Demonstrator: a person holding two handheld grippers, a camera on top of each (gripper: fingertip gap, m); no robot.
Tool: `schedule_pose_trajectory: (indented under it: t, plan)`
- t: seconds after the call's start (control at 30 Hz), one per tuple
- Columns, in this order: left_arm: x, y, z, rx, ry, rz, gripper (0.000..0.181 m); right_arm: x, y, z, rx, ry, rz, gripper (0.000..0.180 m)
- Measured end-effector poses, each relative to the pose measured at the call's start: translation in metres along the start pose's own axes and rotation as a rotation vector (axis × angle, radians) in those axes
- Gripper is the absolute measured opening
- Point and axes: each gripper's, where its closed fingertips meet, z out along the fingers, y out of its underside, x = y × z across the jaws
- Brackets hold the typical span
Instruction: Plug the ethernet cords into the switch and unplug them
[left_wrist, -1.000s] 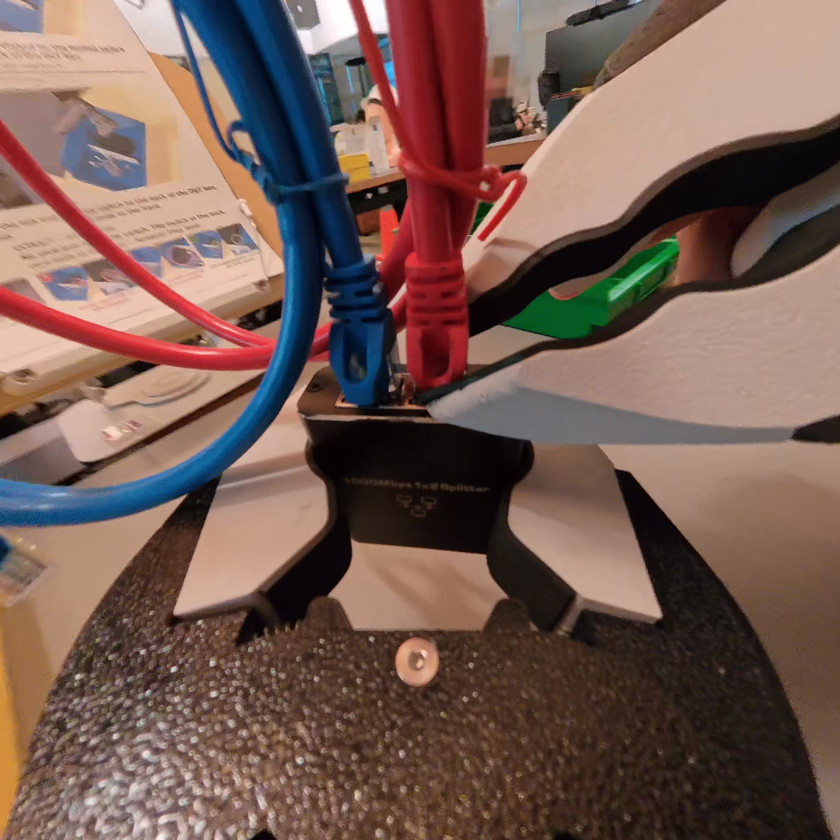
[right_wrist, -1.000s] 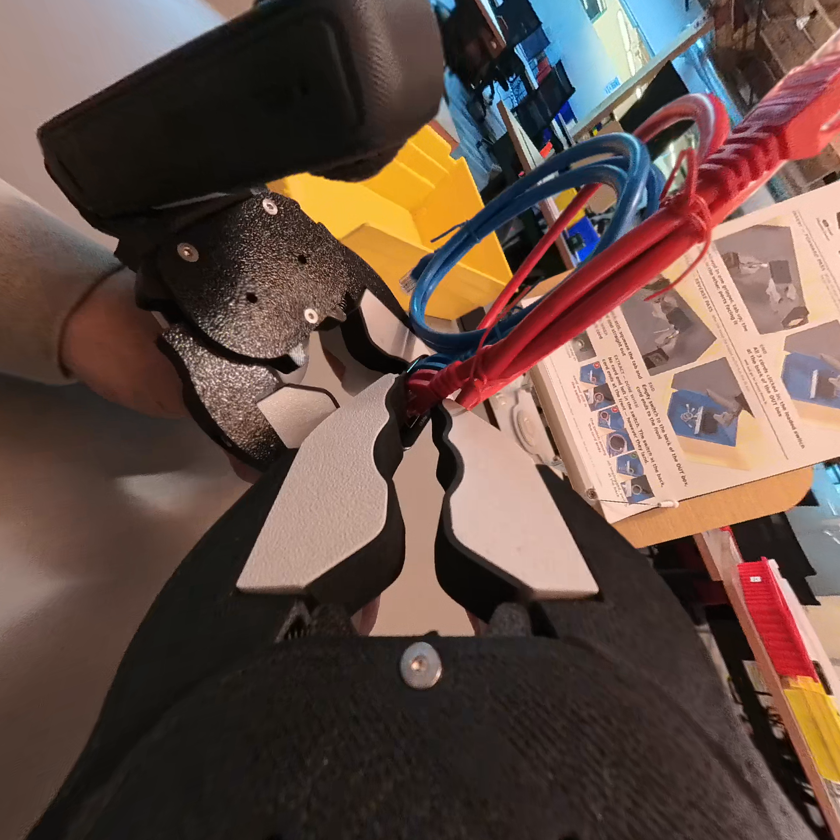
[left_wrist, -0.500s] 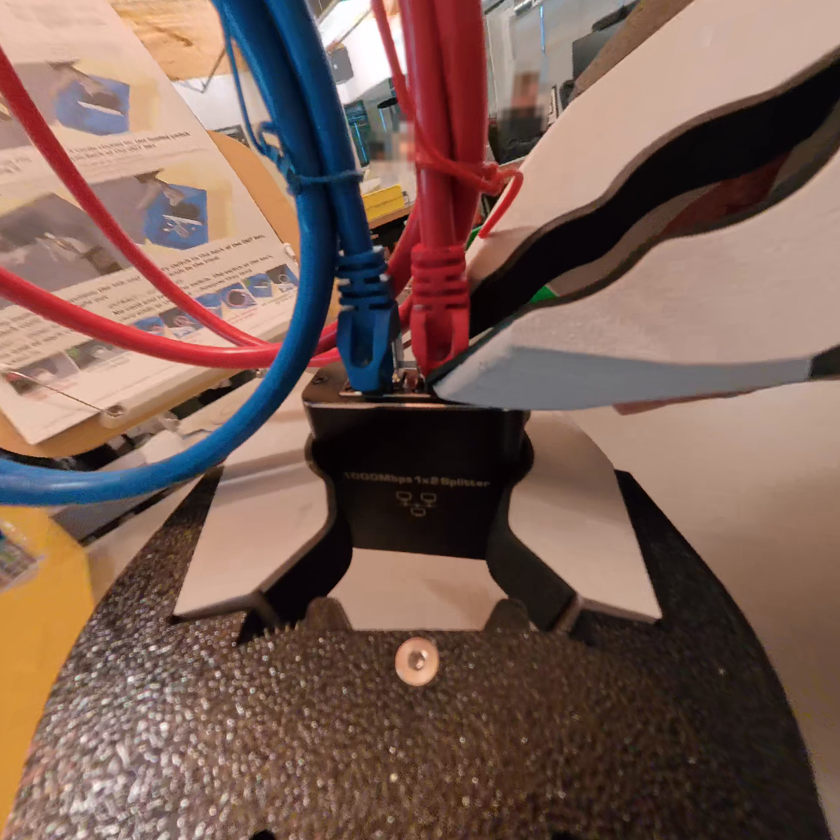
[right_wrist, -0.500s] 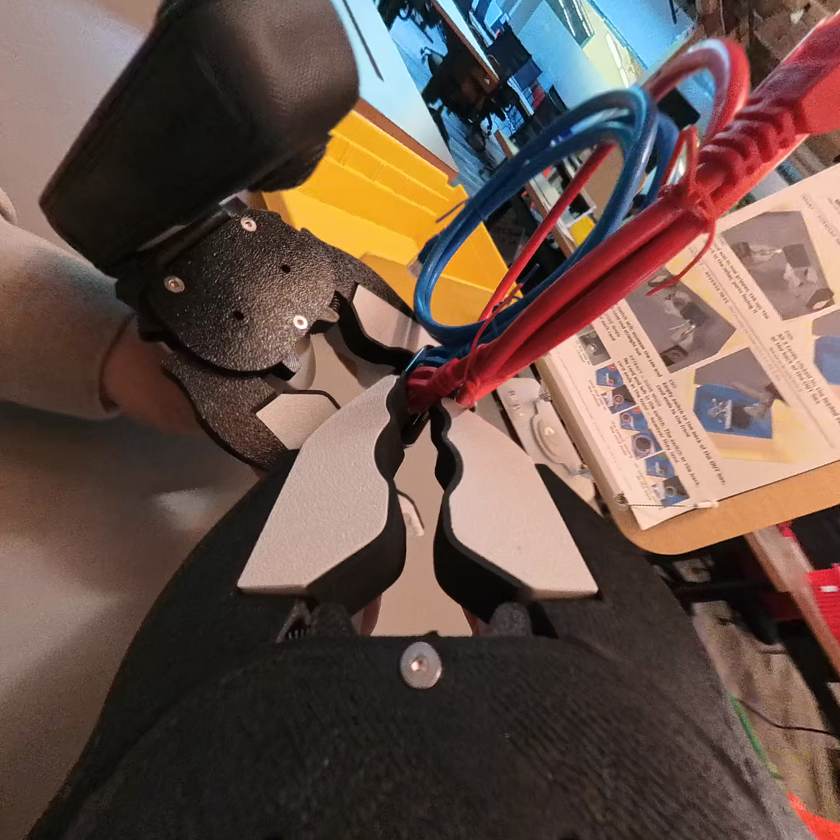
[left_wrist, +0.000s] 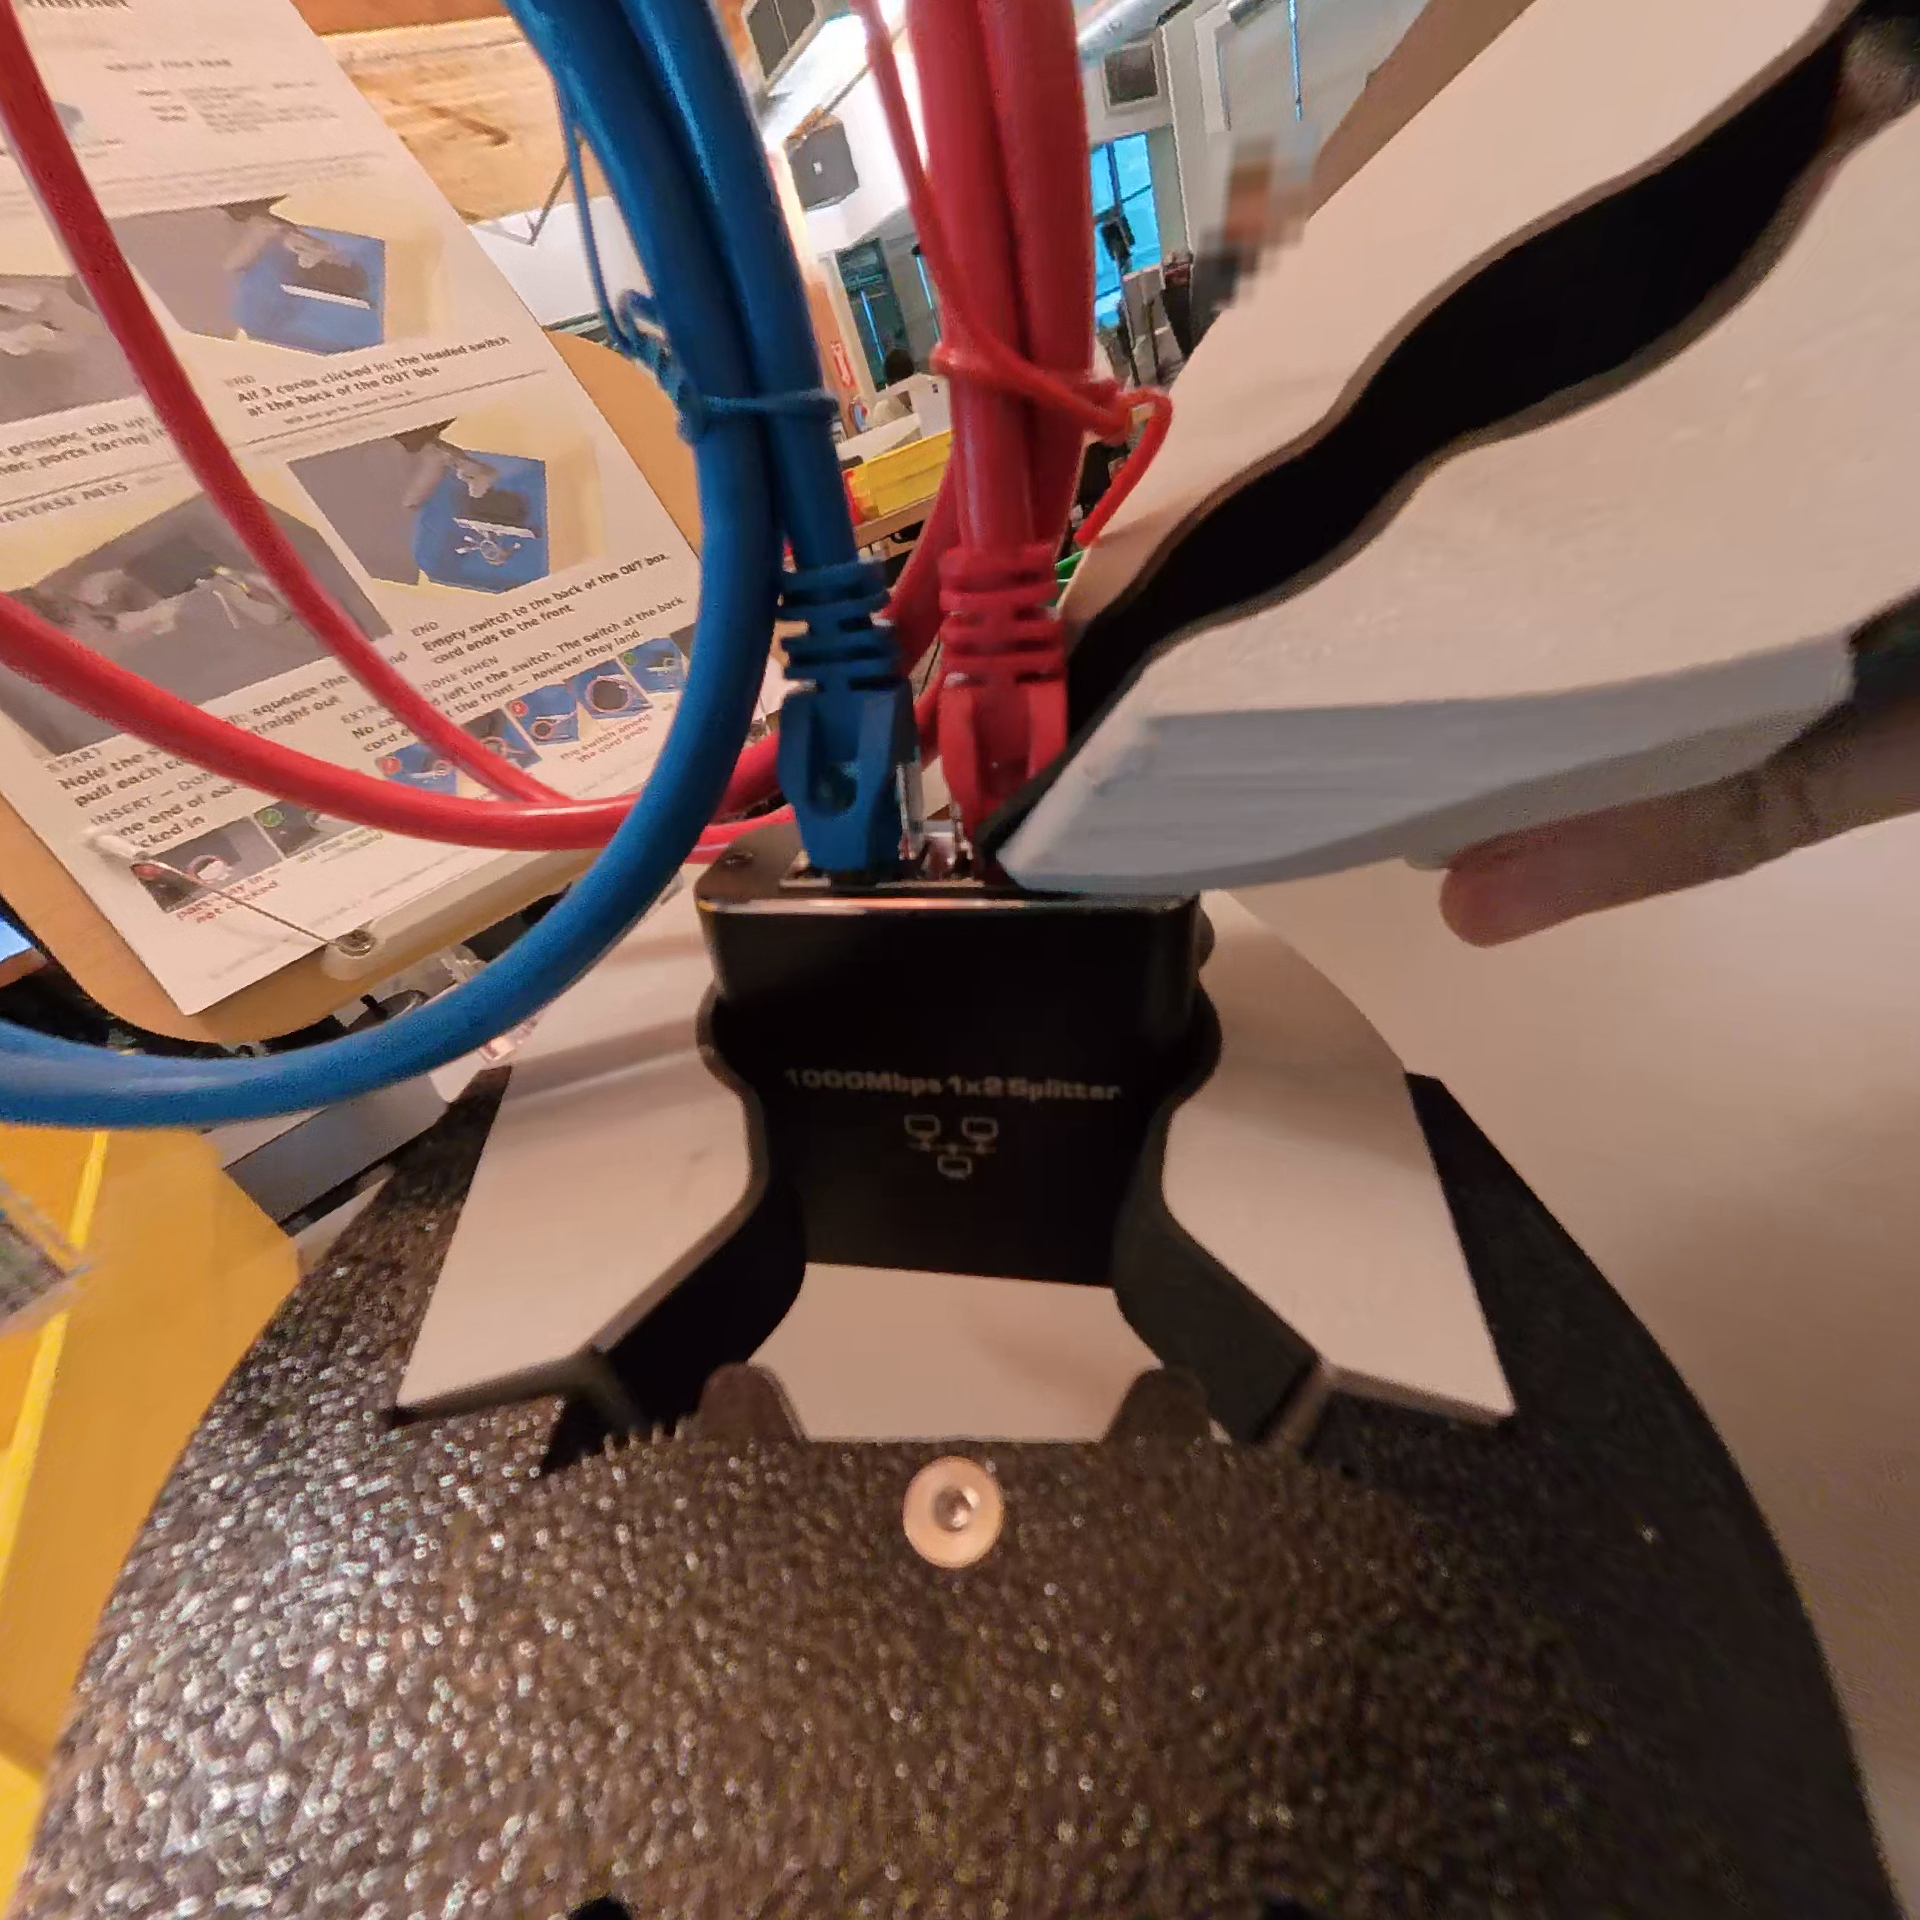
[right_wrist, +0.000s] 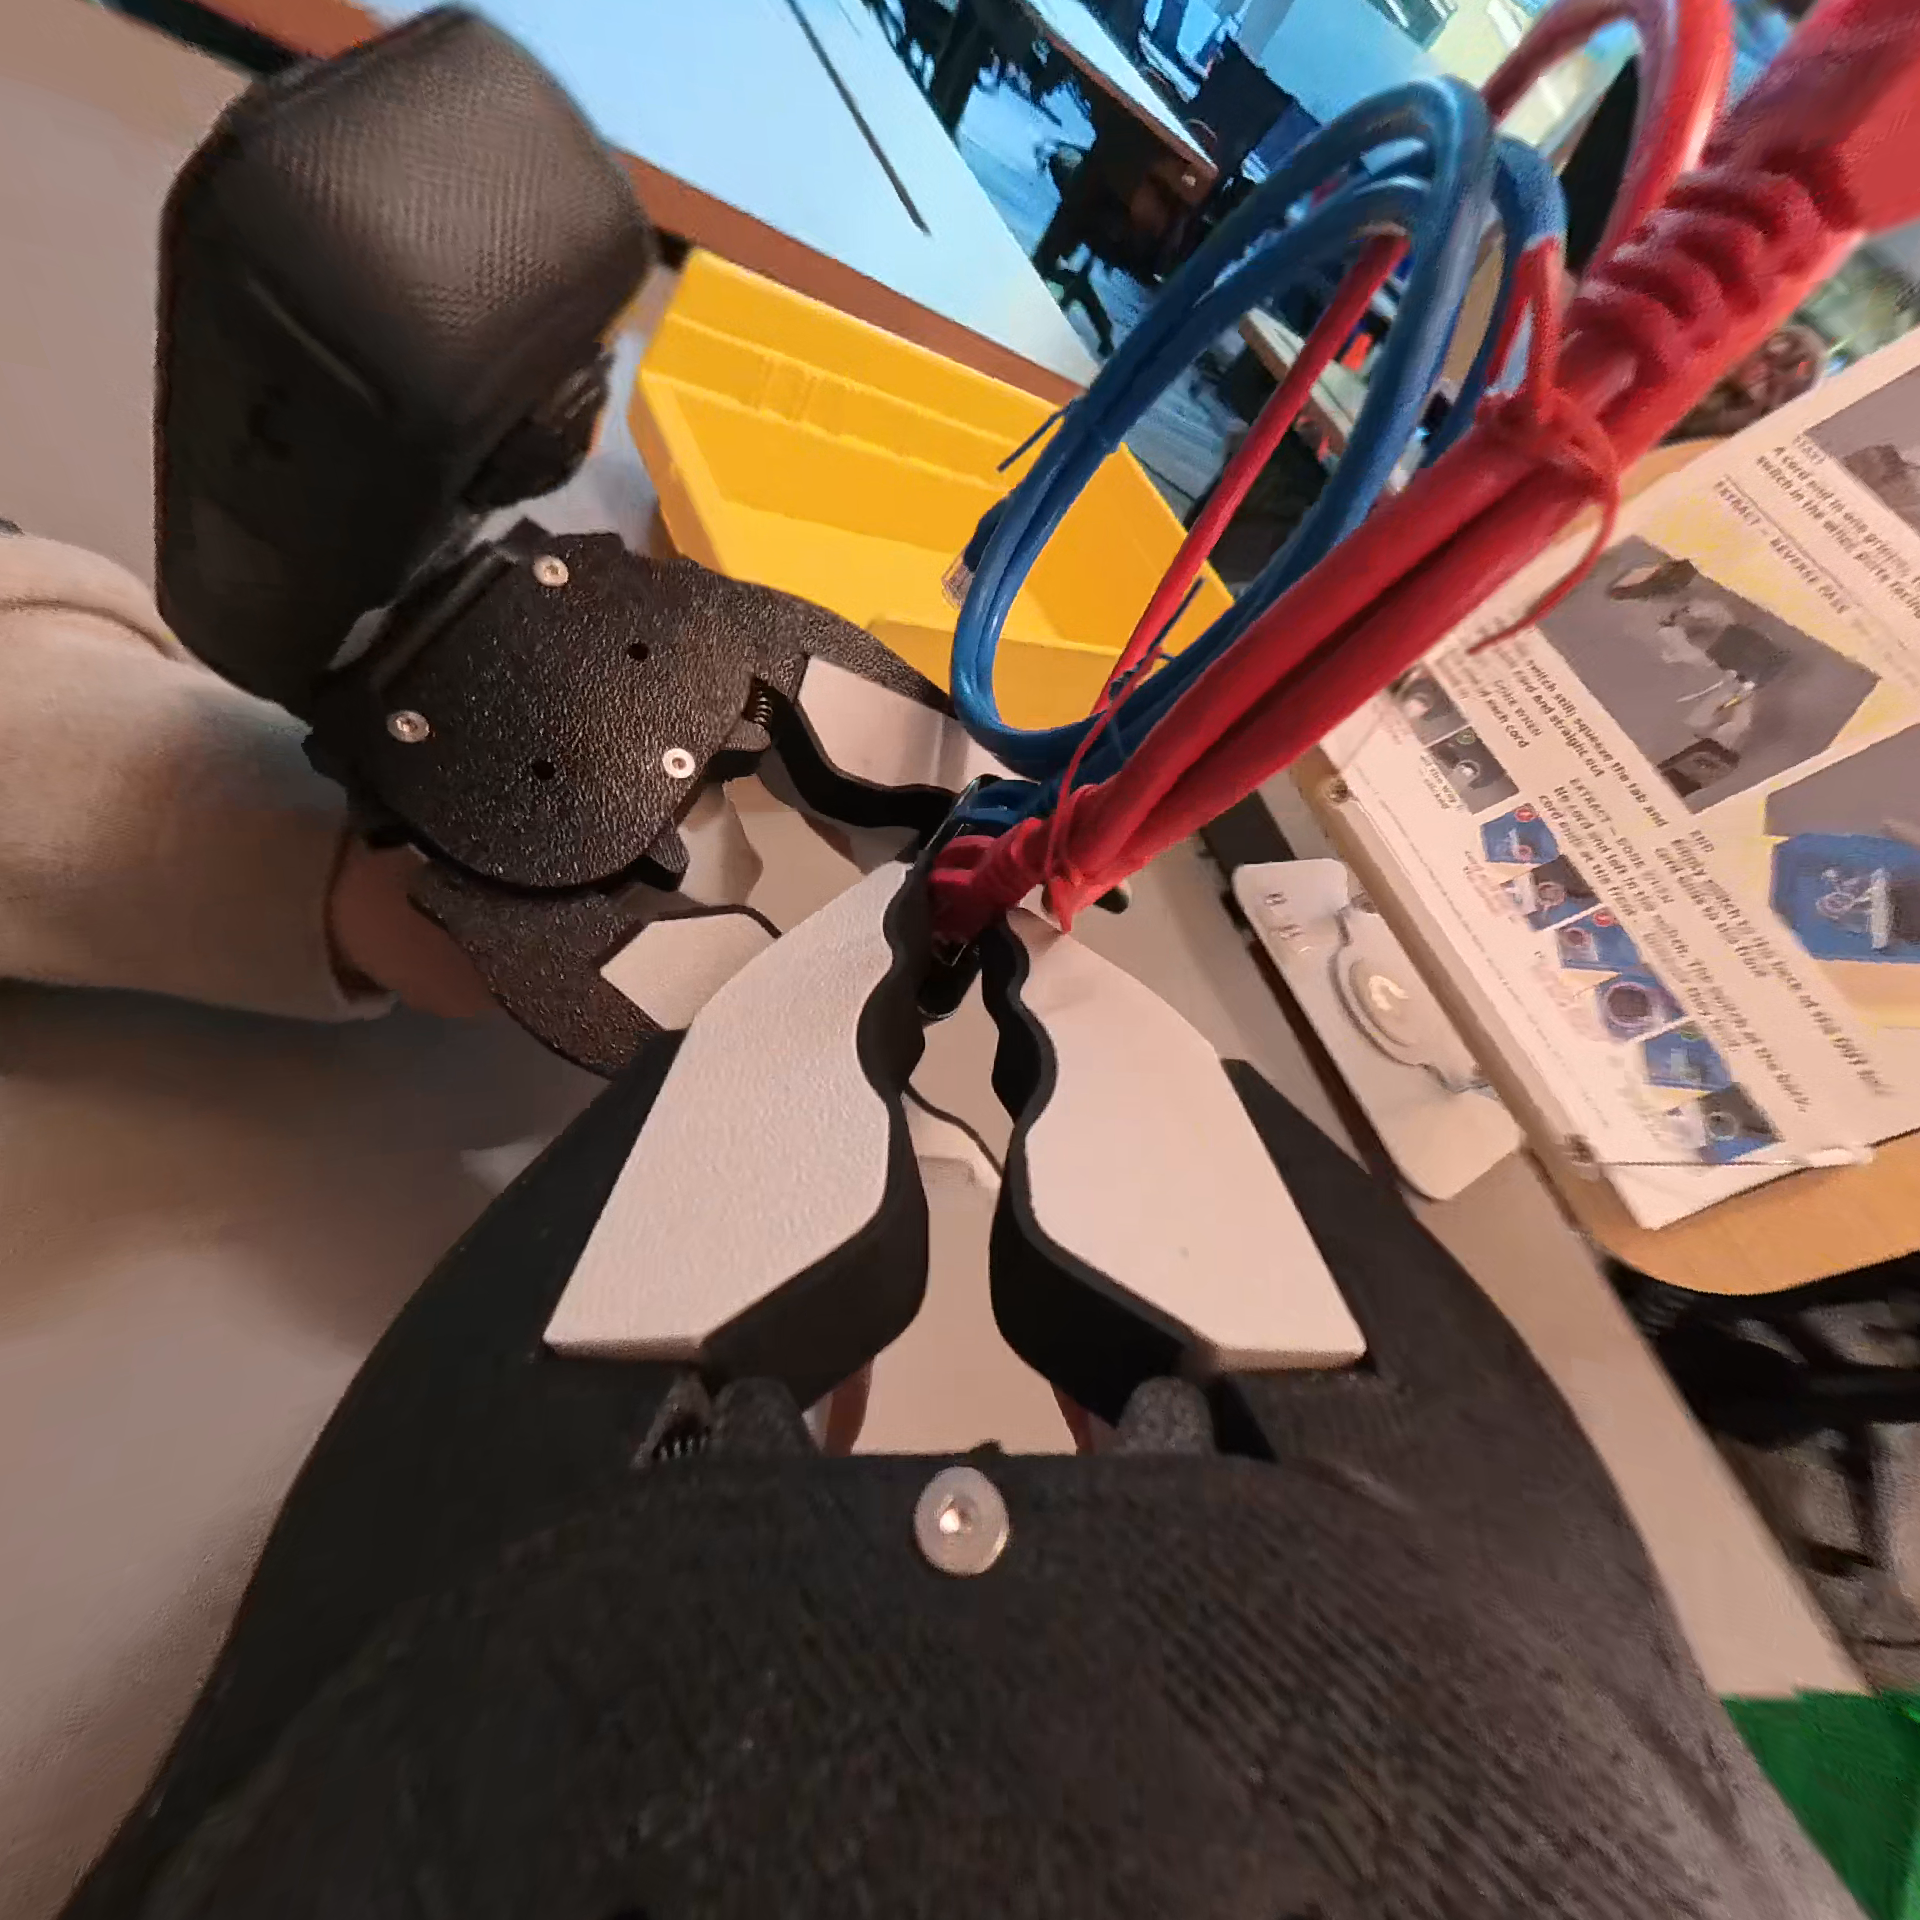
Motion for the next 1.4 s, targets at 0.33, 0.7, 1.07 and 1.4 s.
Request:
schedule_pose_trajectory:
  t: [0.33,0.7,1.07,1.4]
  plan:
    - [-0.009,0.005,-0.002,-0.038,-0.060,0.096,0.076,0.000,0.004,0.003,-0.020,-0.040,0.102,0.012]
    - [-0.013,0.011,-0.002,-0.108,-0.111,0.190,0.076,0.001,0.011,0.004,0.217,-0.077,0.580,0.013]
    - [-0.012,0.012,-0.002,-0.132,-0.141,0.312,0.076,0.003,0.017,0.002,0.383,-0.111,0.829,0.013]
    - [-0.015,0.011,-0.004,-0.130,-0.175,0.375,0.076,0.002,0.020,0.004,0.447,-0.151,0.939,0.013]
